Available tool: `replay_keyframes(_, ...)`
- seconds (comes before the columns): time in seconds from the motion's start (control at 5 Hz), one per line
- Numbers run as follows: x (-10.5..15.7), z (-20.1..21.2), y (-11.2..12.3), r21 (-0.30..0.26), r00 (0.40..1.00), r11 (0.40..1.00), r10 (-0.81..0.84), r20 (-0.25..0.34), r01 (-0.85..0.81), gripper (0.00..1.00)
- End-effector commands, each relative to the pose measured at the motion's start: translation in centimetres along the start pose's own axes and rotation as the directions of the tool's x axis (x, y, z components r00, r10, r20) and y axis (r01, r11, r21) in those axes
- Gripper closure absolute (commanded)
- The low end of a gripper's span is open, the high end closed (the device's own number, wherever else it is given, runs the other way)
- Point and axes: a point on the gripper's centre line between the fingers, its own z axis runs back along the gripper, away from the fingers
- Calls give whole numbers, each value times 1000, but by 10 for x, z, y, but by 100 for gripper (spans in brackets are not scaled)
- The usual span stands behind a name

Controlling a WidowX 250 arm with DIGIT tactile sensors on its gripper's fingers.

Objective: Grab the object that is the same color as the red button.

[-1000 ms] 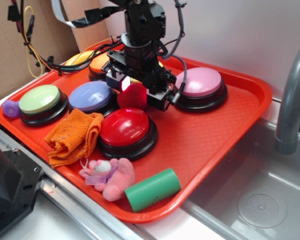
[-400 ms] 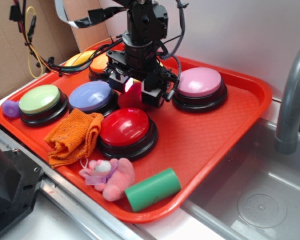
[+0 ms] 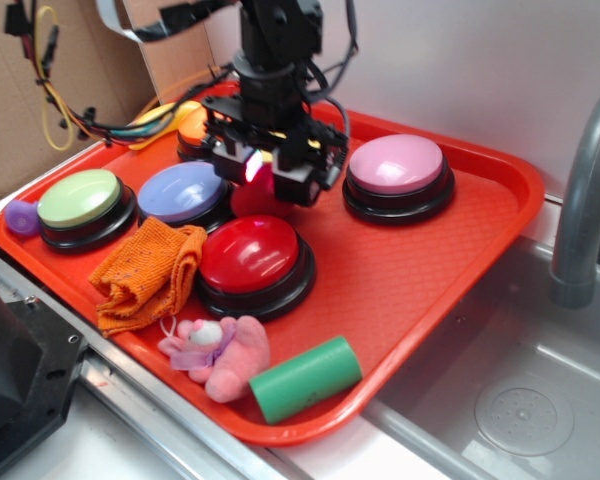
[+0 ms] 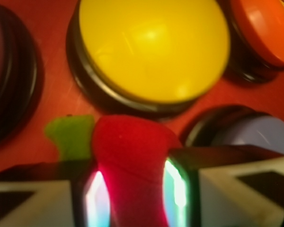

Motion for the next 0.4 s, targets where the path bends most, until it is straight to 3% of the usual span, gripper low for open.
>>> replay_keyframes(0.0,-3,77,22,-221,994,970,-92,52,101,100)
replay_keyframes(0.2,-17,110,44,-240,984,954,-175,29,177,100)
